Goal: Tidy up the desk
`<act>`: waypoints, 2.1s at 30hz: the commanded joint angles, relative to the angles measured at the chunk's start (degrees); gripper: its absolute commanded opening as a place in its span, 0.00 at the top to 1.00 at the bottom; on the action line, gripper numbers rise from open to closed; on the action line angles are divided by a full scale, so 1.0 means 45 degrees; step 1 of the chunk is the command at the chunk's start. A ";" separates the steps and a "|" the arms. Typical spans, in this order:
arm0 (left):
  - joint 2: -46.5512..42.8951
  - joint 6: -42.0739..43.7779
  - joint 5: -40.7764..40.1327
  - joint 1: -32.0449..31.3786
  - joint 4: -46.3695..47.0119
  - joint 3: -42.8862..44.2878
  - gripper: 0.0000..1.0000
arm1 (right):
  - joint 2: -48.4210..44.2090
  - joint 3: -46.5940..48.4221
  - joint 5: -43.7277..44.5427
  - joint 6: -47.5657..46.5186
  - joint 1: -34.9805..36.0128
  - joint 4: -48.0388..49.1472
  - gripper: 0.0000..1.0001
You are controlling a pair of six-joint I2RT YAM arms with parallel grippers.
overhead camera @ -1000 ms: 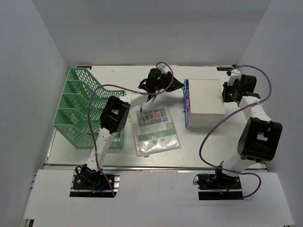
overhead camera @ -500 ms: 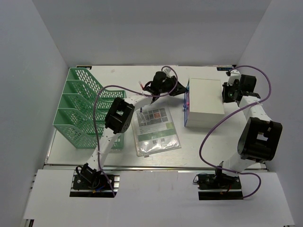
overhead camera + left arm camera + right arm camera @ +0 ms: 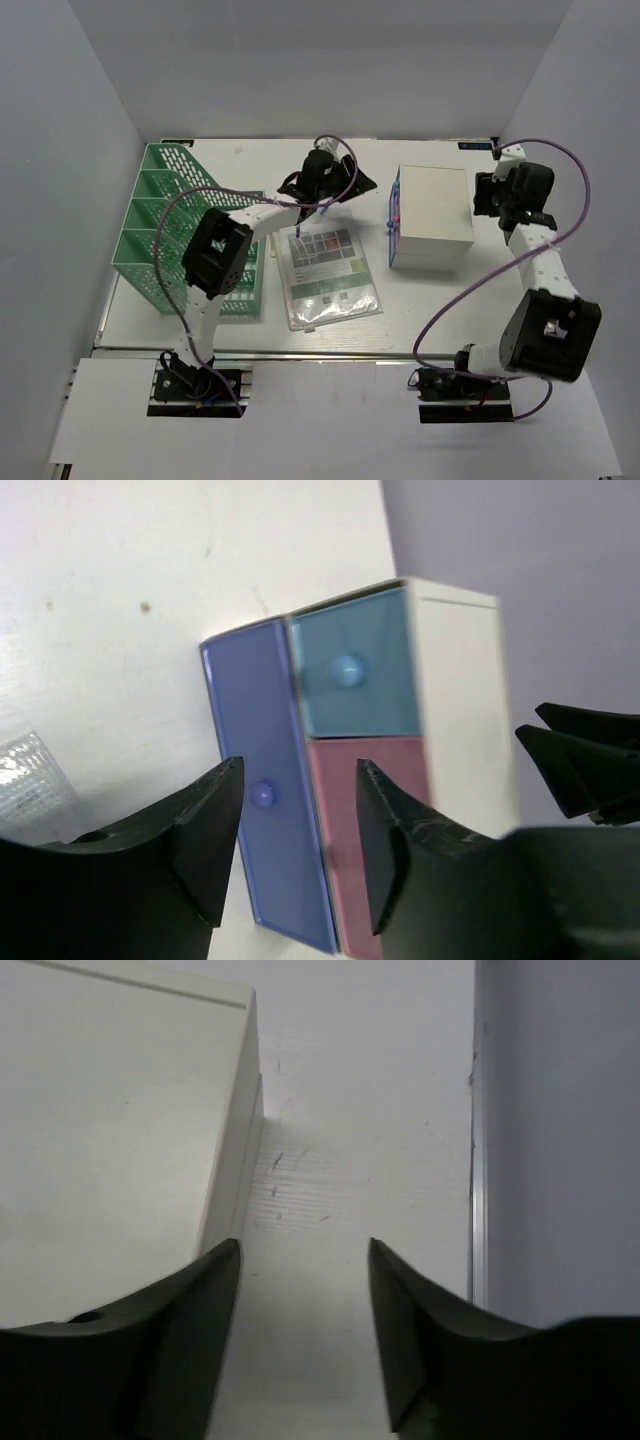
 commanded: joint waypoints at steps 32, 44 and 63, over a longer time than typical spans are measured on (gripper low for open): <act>-0.2813 0.1465 0.1690 -0.0566 0.5145 -0.6523 0.42 | -0.2400 0.0187 -0.7030 -0.1452 0.3020 -0.1682 0.30; 0.0723 -0.0527 0.1885 -0.0918 0.6747 -0.3574 0.35 | -0.1871 -0.0123 -0.4723 0.0052 0.4041 0.0036 0.31; 0.2932 -0.2208 0.2158 -0.0918 0.7665 -0.1658 0.42 | -0.1519 -0.0474 -0.5016 0.0014 0.4080 0.0369 0.38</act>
